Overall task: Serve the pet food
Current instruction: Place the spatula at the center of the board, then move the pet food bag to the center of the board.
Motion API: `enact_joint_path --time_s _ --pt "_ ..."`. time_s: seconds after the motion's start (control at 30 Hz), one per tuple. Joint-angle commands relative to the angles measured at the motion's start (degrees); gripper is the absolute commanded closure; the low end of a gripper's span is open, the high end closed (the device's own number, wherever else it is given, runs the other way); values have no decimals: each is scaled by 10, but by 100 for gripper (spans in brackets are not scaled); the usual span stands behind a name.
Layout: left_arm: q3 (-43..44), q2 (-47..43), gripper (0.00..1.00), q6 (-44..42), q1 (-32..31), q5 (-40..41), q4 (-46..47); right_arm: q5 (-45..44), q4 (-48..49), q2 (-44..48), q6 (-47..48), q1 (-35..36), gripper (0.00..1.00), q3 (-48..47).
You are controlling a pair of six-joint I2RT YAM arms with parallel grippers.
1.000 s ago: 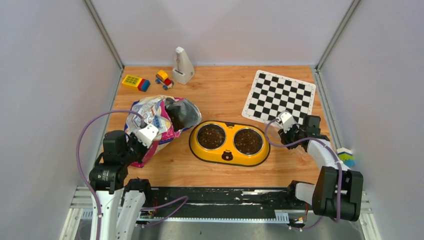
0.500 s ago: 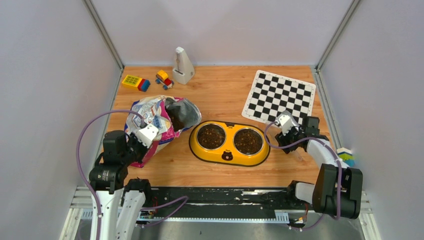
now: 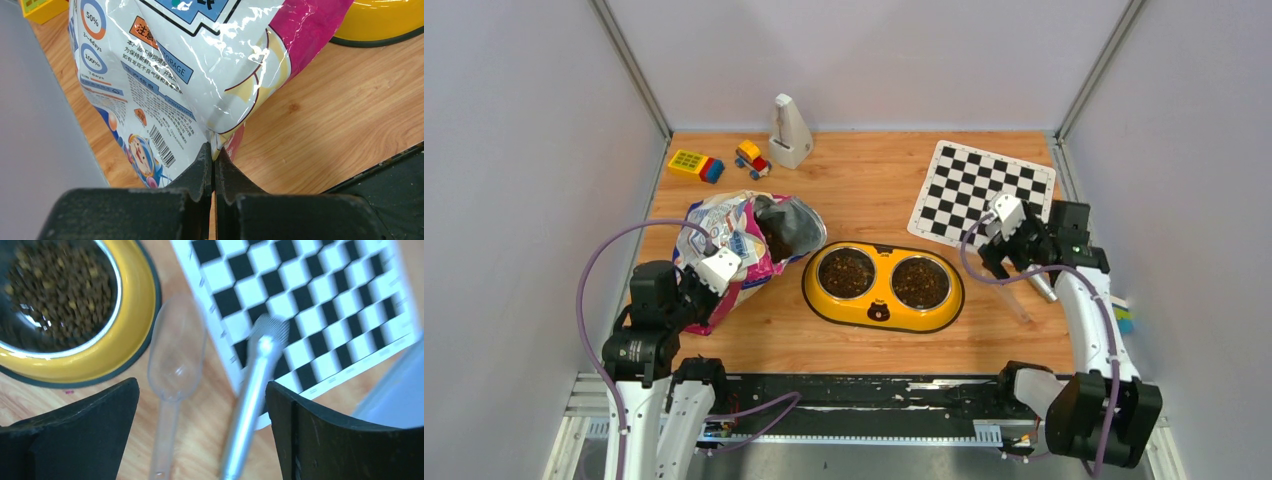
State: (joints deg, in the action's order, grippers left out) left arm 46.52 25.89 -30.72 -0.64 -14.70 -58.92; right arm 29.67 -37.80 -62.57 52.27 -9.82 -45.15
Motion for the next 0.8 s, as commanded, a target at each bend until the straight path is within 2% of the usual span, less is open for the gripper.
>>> enact_joint_path --time_s 0.0,0.1,0.27,0.4,0.57,0.77 --pt "34 -1 100 0 3 -25 71 126 -53 43 40 13 0 -126" --pt "43 2 100 -4 3 -28 68 198 -36 39 69 57 0 -186" --pt "53 8 100 -31 3 -38 48 184 56 -56 36 214 1 -285" --pt "66 20 100 -59 3 -46 23 200 113 -161 140 298 1 -340" --pt "85 35 100 -92 4 -55 -11 183 25 -352 250 361 4 -519" --pt "88 32 100 -138 39 -81 -58 168 -1 -479 385 398 1 -630"
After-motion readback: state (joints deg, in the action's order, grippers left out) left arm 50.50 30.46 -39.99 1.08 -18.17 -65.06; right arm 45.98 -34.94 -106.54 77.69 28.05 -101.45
